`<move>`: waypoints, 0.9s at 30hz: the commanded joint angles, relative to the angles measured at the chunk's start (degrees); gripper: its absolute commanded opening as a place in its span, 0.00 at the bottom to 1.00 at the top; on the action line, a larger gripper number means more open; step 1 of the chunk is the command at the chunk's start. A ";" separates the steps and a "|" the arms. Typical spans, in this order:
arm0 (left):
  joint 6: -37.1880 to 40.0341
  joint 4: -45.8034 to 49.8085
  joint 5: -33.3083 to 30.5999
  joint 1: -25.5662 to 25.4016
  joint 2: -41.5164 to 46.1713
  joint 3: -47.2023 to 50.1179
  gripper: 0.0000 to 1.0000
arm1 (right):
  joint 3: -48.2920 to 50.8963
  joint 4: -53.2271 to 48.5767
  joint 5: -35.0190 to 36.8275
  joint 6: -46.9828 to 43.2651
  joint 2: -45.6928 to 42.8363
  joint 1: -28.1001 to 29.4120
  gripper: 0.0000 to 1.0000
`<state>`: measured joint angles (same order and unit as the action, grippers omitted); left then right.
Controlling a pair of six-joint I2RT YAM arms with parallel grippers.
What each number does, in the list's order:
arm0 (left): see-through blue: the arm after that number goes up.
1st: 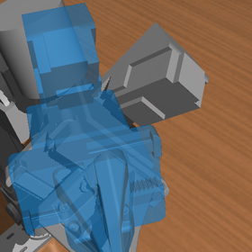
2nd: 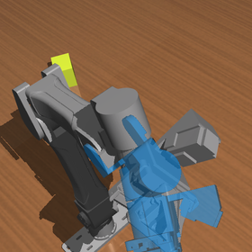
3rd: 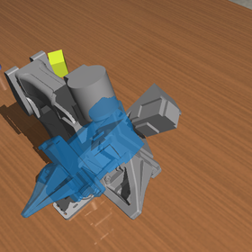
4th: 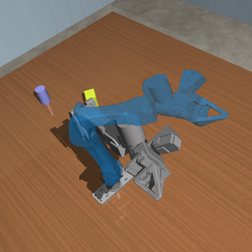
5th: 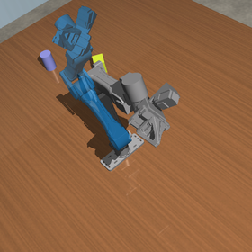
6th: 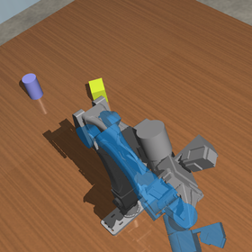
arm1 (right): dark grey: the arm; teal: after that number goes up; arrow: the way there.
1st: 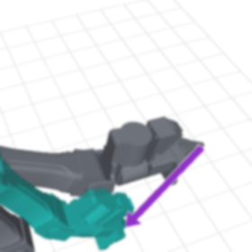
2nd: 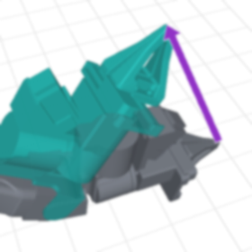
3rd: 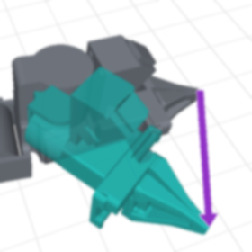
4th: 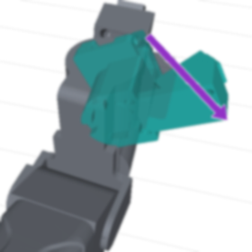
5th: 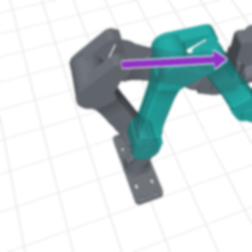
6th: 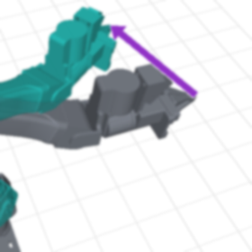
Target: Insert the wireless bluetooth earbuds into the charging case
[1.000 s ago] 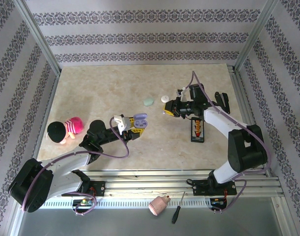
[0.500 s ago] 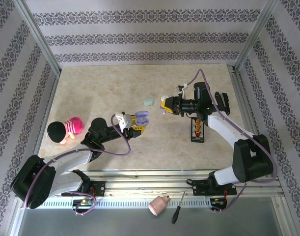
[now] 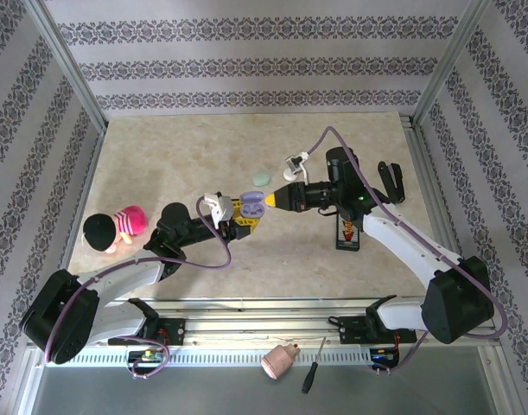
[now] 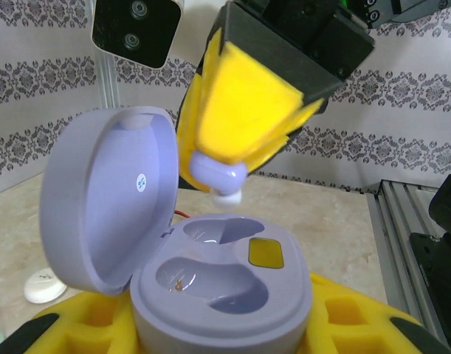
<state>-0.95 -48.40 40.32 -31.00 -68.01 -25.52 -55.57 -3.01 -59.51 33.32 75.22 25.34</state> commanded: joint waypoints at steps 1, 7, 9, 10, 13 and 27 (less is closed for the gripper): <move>-1.20 -0.55 1.02 0.68 0.00 -1.38 0.32 | -1.76 -1.70 0.77 -5.87 -1.22 1.34 0.15; -1.25 -0.60 1.19 0.68 -0.54 -1.64 0.32 | -2.30 -0.83 2.11 -6.82 -1.59 3.22 0.15; -1.01 -0.86 0.93 0.68 -0.58 -1.30 0.32 | -2.66 -1.51 2.72 -7.54 -1.75 3.14 0.15; -0.85 -0.90 0.66 0.68 -0.52 -1.16 0.32 | -2.64 -1.69 3.22 -7.84 -2.18 3.13 0.15; -0.81 -1.08 0.47 0.68 -0.51 -0.94 0.32 | -2.70 -1.91 3.08 -8.24 -2.92 3.13 0.15; -1.50 -1.96 1.16 0.75 -0.63 -0.85 0.32 | -5.16 -4.61 5.45 -11.27 -1.89 5.30 0.15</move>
<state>-1.58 -48.25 40.29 -30.98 -68.53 -25.54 -59.13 -7.05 -55.02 24.10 72.64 30.24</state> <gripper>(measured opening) 0.360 0.151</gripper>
